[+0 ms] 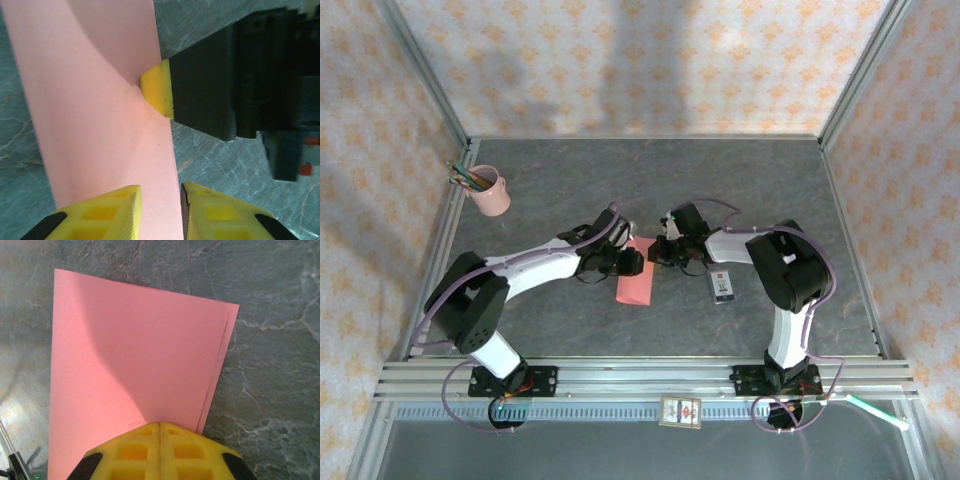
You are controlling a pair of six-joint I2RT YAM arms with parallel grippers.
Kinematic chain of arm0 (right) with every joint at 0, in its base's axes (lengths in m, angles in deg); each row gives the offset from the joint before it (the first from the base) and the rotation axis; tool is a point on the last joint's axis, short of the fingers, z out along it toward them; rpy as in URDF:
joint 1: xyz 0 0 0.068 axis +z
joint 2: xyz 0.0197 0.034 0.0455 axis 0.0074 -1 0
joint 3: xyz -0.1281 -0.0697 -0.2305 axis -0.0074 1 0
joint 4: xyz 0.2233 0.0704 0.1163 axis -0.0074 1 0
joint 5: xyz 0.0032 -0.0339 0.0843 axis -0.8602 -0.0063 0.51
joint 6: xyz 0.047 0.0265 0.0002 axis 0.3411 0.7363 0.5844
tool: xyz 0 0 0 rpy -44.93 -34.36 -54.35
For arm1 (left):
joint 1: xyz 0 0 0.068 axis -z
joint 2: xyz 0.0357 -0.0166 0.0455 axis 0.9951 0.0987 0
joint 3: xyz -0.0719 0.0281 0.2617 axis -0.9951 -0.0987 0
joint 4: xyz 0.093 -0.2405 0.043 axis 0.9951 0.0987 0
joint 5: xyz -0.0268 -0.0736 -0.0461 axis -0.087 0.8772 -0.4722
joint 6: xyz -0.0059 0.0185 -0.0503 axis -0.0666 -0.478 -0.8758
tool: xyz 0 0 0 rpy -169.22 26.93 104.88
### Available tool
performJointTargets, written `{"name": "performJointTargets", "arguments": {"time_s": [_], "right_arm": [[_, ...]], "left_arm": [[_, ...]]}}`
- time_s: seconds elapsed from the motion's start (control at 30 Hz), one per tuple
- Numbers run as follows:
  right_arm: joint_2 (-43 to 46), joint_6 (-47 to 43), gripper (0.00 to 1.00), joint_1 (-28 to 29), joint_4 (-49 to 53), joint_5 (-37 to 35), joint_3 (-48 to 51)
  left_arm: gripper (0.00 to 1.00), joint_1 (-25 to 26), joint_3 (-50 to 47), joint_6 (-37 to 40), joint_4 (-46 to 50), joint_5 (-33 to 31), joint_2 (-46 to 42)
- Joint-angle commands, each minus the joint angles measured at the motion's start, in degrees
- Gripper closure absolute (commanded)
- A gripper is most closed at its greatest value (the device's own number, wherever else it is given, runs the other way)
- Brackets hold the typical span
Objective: Fold a paper plane with a square sheet of paper (pick it up from the middle)
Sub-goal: First fold in half a square sheet of paper at the center of the table.
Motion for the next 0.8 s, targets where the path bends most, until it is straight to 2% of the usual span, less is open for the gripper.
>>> {"name": "performJointTargets", "arguments": {"time_s": [0.0,0.4,0.77], "right_arm": [[-4.1,-1.5,0.96,-0.2,6.2,-9.4,1.0],[-4.1,-1.8,0.97,-0.1,6.5,-9.7,1.0],[-4.5,-2.2,0.97,-0.2,6.9,-10.1,0.8]], "left_arm": [[0.72,-1.2,1.0,0.0,-2.8,2.7,2.7],[0.72,-6.1,0.1,1.4,-4.9,5.3,6.7],[0.71,-7.8,-0.4,2.7,-3.4,3.6,8.2]]}}
